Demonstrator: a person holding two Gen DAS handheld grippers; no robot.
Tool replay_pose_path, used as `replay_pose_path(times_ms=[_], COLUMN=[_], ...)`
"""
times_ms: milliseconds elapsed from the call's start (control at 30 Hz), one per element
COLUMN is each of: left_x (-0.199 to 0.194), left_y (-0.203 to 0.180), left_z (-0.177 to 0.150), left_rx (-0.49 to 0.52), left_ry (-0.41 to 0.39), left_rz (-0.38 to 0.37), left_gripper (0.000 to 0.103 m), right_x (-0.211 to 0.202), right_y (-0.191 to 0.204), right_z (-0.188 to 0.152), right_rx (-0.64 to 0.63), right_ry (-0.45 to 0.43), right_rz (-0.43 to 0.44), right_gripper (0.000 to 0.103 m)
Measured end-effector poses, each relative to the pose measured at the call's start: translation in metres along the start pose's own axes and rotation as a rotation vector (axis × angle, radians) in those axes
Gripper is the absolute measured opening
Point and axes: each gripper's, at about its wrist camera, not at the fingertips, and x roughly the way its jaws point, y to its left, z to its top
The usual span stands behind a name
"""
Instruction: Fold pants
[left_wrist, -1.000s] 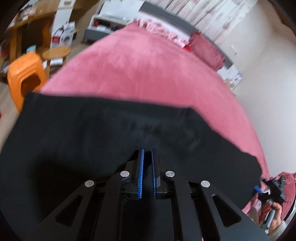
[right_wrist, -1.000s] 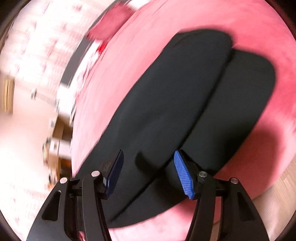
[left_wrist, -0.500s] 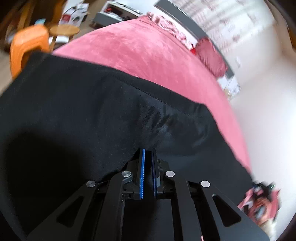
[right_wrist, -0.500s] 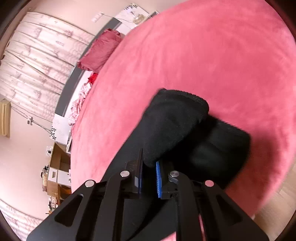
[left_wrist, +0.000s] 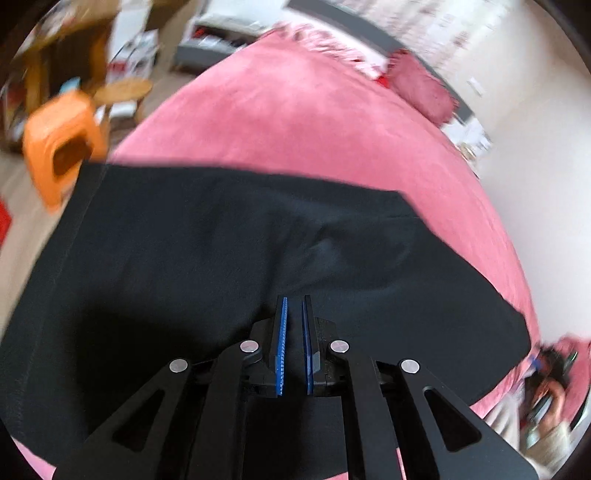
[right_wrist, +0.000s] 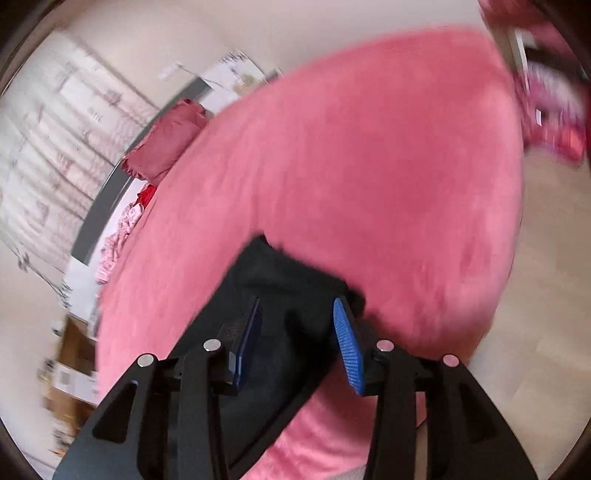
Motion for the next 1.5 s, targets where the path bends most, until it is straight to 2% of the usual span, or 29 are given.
replay_pose_path(times_ms=[133, 200, 300, 367, 400, 500, 633, 700, 733, 767, 833, 900, 967, 1067, 1133, 1200, 1267, 1300, 1367, 1467, 1500], left_x=[0.016, 0.035, 0.067, 0.088, 0.101, 0.121, 0.138, 0.14, 0.137, 0.133, 0.118, 0.102, 0.085, 0.073, 0.072, 0.079, 0.082, 0.083, 0.085, 0.082, 0.073], left_y=[-0.062, -0.087, -0.117, -0.131, -0.136, -0.129, -0.107, -0.104, -0.105, -0.107, -0.117, -0.128, -0.144, -0.166, -0.182, -0.197, -0.207, -0.208, -0.209, -0.206, -0.202], left_z=[0.006, 0.007, 0.004, 0.004, 0.009, 0.022, 0.046, 0.048, 0.047, 0.043, 0.026, 0.003, -0.025, -0.056, -0.074, -0.087, -0.097, -0.098, -0.099, -0.098, -0.101], left_rx=[0.204, 0.255, 0.325, 0.365, 0.389, 0.385, 0.25, 0.233, 0.234, 0.238, 0.282, 0.349, 0.437, 0.554, 0.626, 0.701, 0.78, 0.794, 0.801, 0.772, 0.759], left_ry=[-0.002, 0.02, 0.063, 0.09, 0.093, 0.085, 0.117, 0.112, 0.104, 0.098, 0.095, 0.105, 0.111, 0.134, 0.154, 0.184, 0.167, 0.161, 0.16, 0.179, 0.185], left_rz=[-0.03, -0.05, -0.084, -0.073, -0.037, 0.015, -0.057, -0.073, -0.074, -0.074, -0.07, -0.131, -0.21, -0.28, -0.315, -0.311, -0.285, -0.283, -0.282, -0.317, -0.36], left_gripper=[0.006, 0.006, 0.006, 0.006, 0.006, 0.006, 0.006, 0.005, 0.006, 0.005, 0.006, 0.006, 0.006, 0.006, 0.006, 0.006, 0.006, 0.006, 0.006, 0.006, 0.006], right_x=[0.018, 0.03, 0.061, 0.086, 0.089, 0.109, 0.116, 0.106, 0.098, 0.086, 0.073, 0.052, 0.035, 0.023, 0.024, 0.033, 0.045, 0.05, 0.054, 0.05, 0.049], right_y=[0.046, 0.057, 0.074, 0.079, 0.076, 0.063, 0.062, 0.061, 0.06, 0.058, 0.067, 0.068, 0.064, 0.06, 0.059, 0.057, 0.052, 0.049, 0.046, 0.038, 0.032], right_z=[-0.005, -0.016, -0.025, -0.029, -0.028, -0.022, -0.019, -0.019, -0.019, -0.021, -0.026, -0.041, -0.062, -0.088, -0.1, -0.106, -0.108, -0.107, -0.105, -0.106, -0.105], right_rx=[-0.236, -0.307, -0.346, -0.357, -0.363, -0.364, -0.406, -0.401, -0.375, -0.34, -0.283, -0.243, -0.216, -0.209, -0.209, -0.194, -0.129, -0.084, -0.046, -0.015, 0.023], right_ry=[0.048, 0.078, 0.127, 0.169, 0.175, 0.234, 0.201, 0.187, 0.182, 0.186, 0.199, 0.283, 0.386, 0.485, 0.52, 0.547, 0.565, 0.563, 0.549, 0.551, 0.554], right_rz=[0.009, 0.013, 0.008, -0.018, -0.042, -0.126, -0.164, -0.17, -0.154, -0.12, -0.017, 0.14, 0.244, 0.276, 0.273, 0.255, 0.245, 0.256, 0.258, 0.259, 0.277], right_gripper=[0.038, 0.038, 0.038, 0.038, 0.038, 0.03, 0.029, 0.031, 0.036, 0.047, 0.057, 0.057, 0.057, 0.056, 0.055, 0.05, 0.046, 0.044, 0.028, 0.02, 0.02])
